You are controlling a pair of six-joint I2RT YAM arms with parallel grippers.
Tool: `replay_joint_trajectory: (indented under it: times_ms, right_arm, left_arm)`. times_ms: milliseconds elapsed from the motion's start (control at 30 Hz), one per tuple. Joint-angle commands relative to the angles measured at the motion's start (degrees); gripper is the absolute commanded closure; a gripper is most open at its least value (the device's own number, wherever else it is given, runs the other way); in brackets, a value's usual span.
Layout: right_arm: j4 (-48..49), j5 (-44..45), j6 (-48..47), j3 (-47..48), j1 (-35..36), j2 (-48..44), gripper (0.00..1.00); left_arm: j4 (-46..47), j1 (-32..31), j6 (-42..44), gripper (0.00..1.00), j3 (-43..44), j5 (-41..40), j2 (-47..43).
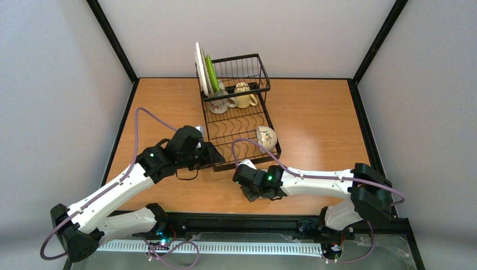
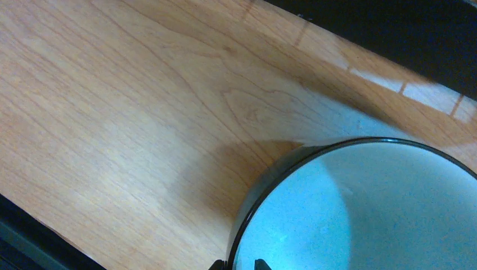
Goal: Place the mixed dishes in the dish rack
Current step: Move the bowl to the center of the board.
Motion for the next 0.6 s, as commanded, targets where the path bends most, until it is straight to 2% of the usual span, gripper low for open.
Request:
replay_joint_trajectory:
  times_ms: [0,200,367,567]
  right_arm:
    - [-0.1,0.01,0.46,-0.88,0.85,0.86,0.67]
    - [-0.52,-0.17,1.51,-0.53,1.5,-0.19,0.48]
    - [-1.93,0.3,2.41,1.01,2.43,-1.42,0.42]
    - [-3.99,0.53,3.17,3.86,3.11,-3.6,0.4]
  left_arm:
    - [-0.42,0.34,0.26,0.03,0.24,0.86,0.35]
    - [-0.64,0.43,0.52,0.03,0.27,0.99,0.35]
    - [-1.1,0.43,0.74,0.03,0.43,1.13,0.31]
    - [-2.26,0.68,1.35,0.03,0.81,0.85,-0.08]
